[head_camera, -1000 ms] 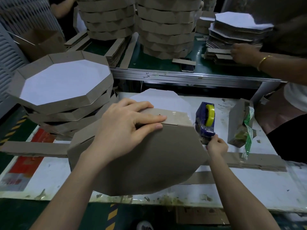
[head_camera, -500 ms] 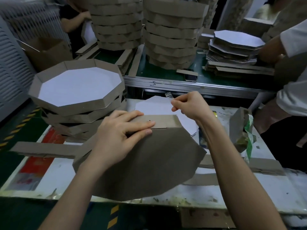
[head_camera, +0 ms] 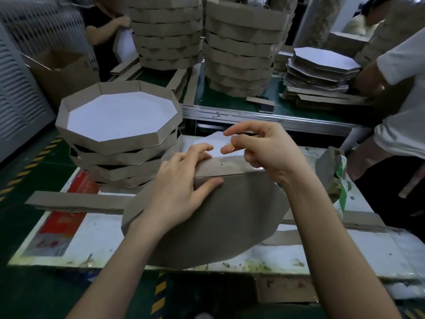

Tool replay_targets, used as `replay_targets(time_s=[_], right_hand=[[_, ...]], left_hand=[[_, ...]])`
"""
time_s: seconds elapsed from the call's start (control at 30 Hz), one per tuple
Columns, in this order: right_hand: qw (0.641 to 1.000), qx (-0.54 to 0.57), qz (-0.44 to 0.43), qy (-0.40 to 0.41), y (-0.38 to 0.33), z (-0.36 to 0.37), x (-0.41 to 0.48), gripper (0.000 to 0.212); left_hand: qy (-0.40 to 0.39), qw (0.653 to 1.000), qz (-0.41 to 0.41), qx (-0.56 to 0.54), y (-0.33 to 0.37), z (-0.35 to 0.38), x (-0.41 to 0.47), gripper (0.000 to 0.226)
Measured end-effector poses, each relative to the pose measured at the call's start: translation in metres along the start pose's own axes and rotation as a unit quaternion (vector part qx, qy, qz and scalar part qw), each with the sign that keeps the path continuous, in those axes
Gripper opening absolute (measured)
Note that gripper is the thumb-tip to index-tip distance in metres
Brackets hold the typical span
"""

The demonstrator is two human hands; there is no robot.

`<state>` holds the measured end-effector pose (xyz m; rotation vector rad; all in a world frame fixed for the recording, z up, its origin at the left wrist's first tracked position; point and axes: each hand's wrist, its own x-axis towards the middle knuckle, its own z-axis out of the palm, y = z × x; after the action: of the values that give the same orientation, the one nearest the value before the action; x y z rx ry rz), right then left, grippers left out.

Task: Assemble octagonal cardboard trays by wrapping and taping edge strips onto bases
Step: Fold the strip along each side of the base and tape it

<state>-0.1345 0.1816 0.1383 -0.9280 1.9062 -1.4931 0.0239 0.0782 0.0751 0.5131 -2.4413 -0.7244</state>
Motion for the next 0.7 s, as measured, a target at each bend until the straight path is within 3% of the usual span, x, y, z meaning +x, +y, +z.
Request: replay_targets(time_s=[0.4, 0.7], right_hand=[[0.996, 0.056, 0.052, 0.044, 0.029, 0.001, -0.046, 0.027], [0.996, 0.08, 0.043, 0.023, 0.042, 0.008, -0.057, 0.036]], left_hand=[[-0.032, 0.987, 0.057, 0.146, 0.015, -0.002, 0.005, 0.054], [-0.052, 0.98, 0.065, 0.182, 0.013, -0.006, 0.005, 0.053]])
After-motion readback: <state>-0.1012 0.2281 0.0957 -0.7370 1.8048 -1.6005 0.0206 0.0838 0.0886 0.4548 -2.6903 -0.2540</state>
